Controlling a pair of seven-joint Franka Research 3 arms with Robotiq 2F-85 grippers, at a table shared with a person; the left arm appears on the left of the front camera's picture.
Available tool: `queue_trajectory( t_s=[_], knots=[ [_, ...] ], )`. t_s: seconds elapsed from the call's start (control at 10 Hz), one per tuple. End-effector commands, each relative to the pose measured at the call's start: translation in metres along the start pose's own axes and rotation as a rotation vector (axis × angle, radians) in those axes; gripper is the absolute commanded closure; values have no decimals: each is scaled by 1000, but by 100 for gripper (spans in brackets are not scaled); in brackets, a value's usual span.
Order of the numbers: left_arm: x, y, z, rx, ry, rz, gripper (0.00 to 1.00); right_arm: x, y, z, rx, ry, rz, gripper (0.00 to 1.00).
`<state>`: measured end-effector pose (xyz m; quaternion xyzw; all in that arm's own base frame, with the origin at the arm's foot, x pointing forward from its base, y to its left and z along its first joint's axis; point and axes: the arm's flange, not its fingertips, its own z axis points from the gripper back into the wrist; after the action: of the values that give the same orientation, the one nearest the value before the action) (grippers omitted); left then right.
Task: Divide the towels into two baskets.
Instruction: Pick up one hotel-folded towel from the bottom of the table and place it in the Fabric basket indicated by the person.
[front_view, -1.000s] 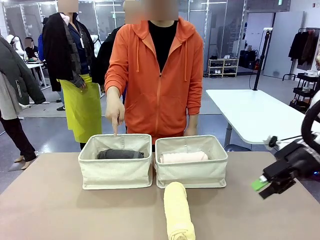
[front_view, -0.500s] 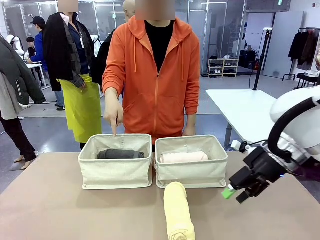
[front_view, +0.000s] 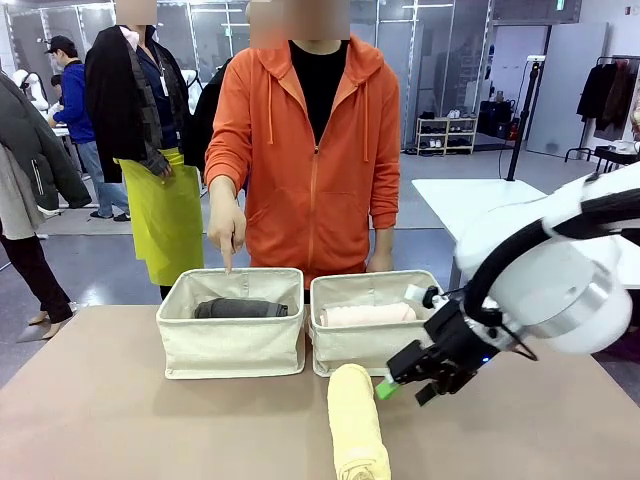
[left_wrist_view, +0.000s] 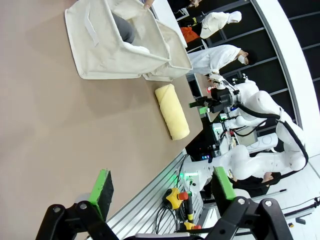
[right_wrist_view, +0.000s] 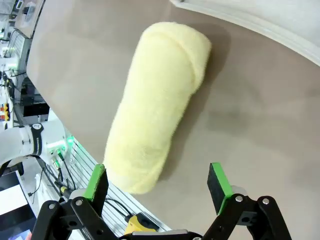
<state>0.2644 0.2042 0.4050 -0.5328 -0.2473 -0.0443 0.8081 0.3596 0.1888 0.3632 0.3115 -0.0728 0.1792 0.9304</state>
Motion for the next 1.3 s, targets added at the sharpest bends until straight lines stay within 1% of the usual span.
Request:
queue_trajectory(
  t_s=[0.0, 0.1, 0.4, 0.7, 0.8, 1.0, 1.2],
  knots=[
    [-1, 0, 2, -21, -12, -10, 0, -11, 20, -28, -56, -42, -18, 0],
    [-1, 0, 2, -21, -12, -10, 0, -5, 25, -34, -46, -64, -37, 0],
    [-1, 0, 2, -21, -12, -10, 0, 5, 37, -57, -101, -92, -70, 0],
    [-1, 0, 2, -21, -12, -10, 0, 11, 37, -72, -111, -132, -85, 0],
    [-1, 0, 2, -21, -12, -10, 0, 13, 37, -79, -105, -127, -94, 0],
    [-1, 0, 2, -21, -12, -10, 0, 21, 34, -93, -140, -123, -102, 0],
    [-1, 0, 2, -21, -12, -10, 0, 23, 35, -106, -170, -104, -73, 0]
  ],
)
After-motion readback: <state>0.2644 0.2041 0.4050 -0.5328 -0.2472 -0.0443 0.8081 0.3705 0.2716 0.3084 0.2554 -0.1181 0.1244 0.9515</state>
